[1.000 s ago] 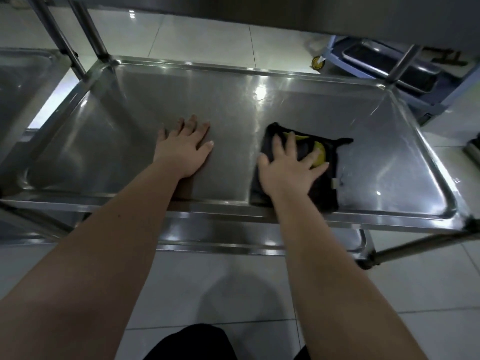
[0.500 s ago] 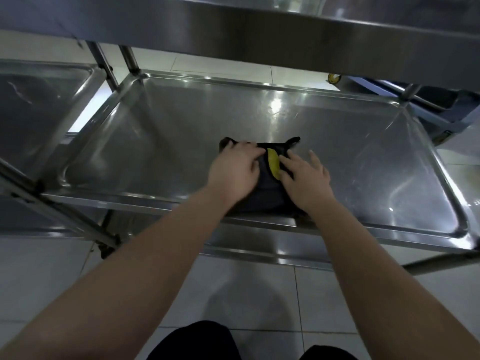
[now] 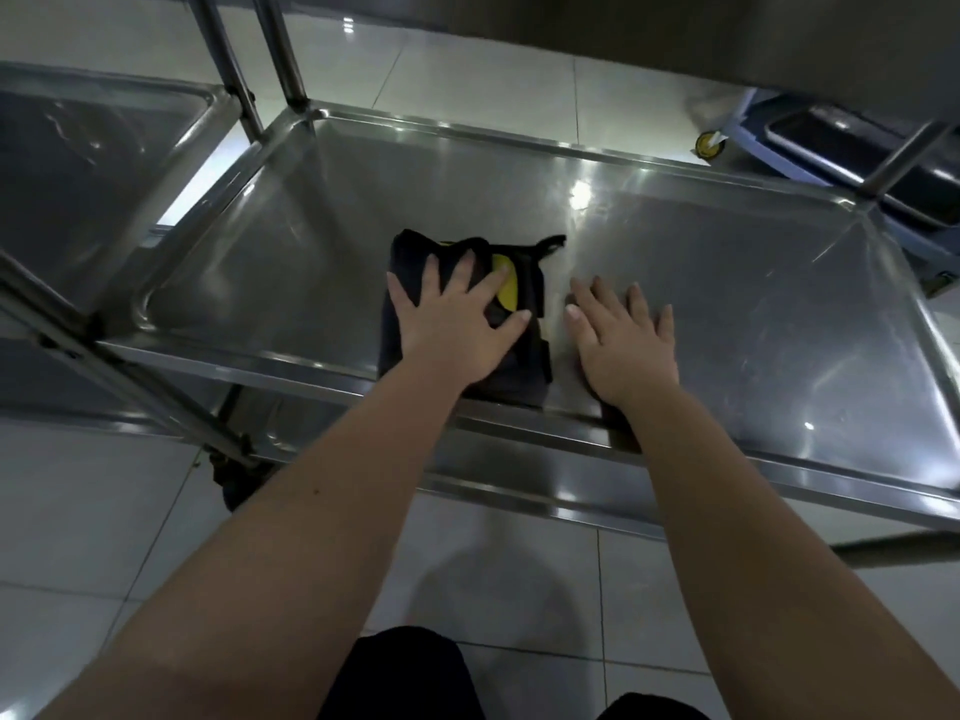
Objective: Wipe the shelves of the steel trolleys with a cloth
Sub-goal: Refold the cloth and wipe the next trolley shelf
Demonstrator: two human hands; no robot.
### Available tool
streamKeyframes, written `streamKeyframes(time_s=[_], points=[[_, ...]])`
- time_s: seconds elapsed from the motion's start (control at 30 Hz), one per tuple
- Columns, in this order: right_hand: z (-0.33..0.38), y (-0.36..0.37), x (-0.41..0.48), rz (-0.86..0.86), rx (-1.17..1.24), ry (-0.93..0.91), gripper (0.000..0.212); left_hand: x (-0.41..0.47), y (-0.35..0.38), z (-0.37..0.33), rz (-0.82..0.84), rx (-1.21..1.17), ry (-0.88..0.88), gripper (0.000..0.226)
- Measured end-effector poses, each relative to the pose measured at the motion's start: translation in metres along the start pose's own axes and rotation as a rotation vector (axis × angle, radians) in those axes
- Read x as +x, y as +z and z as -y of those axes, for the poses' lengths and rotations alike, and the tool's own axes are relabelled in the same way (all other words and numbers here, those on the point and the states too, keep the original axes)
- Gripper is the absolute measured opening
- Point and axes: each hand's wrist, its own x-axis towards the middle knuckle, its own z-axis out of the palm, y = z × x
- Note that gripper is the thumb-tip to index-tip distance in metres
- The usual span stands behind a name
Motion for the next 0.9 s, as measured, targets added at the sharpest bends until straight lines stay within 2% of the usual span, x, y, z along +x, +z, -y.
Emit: streamKeyframes(time_s=[0.13,0.23,0.37,0.5,0.6,0.67,0.8,0.9], points=[[0.024,0.002,0.006,0.014,-0.107,0.088,0.056,0.005,-0.001,0.021,-0.003,0.043,-0.029,0.068],[0.048,0.009,0.010,-0.004,-0.092,0.031,0.055,0.003,0.001,0.019,-0.018,0.038,-0.001,0.069],[0.045,0.016,0.013,-0.036,-0.045,0.013,0.055,0.007,-0.006,0.048,-0.024,0.024,0.038,0.072],[0.046,0.019,0.014,-0.043,-0.063,0.015,0.058,0.015,-0.018,0.109,0.006,0.056,-0.097,0.073],[0.051,0.021,0.012,-0.053,-0.091,0.021,0.059,0.017,-0.020,0.124,0.046,0.085,-0.167,0.074],[0.053,0.020,0.011,-0.050,-0.099,0.021,0.060,0.019,-0.018,0.109,0.058,0.094,-0.130,0.072],[0.054,0.020,0.010,-0.032,-0.136,0.018,0.060,0.012,-0.004,0.038,0.031,0.090,0.114,0.067],[0.047,0.019,0.011,-0.021,-0.144,0.009,0.059,0.008,0.002,0.012,0.065,0.097,0.200,0.066]])
